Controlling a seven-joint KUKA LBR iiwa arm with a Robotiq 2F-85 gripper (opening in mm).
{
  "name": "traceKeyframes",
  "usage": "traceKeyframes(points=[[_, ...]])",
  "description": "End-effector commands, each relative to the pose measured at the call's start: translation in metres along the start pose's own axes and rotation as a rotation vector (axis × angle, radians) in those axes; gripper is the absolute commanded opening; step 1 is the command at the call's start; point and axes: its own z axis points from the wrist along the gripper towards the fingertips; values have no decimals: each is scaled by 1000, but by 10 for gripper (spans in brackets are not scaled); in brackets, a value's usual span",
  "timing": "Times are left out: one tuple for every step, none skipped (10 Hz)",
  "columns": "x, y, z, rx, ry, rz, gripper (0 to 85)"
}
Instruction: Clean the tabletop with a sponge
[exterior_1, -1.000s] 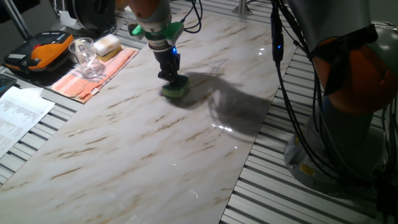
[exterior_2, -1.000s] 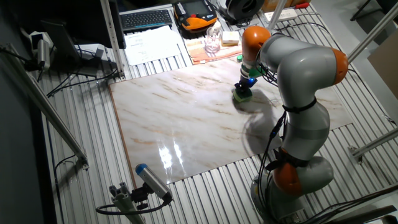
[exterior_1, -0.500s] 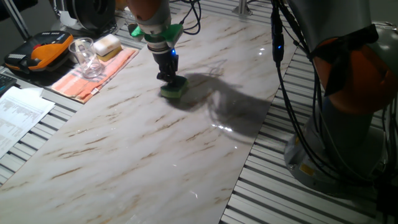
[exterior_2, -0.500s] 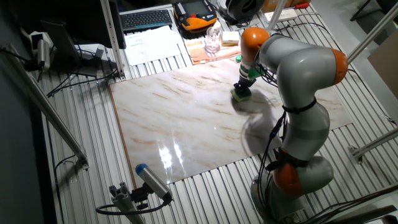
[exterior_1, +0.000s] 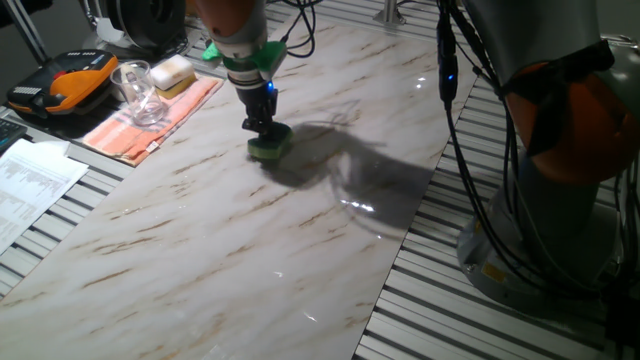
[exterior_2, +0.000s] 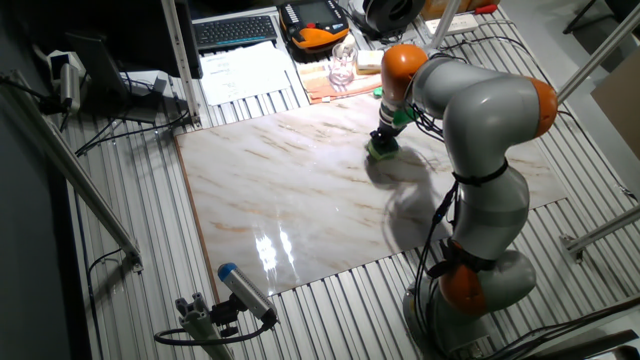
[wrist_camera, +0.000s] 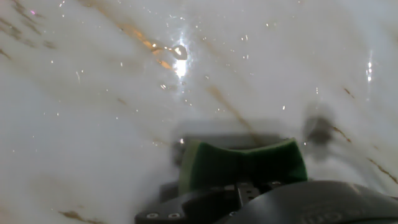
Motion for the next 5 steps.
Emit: traceKeyframes(points=[[-3,0,3,-4,-5,-3,0],[-6,2,7,-12,-5,-6,0],[-9,2,8,-12,-7,-7,0],[-9,2,8,-9,-8,-7,0],[-8,0,8,-4,-11,-10,0]])
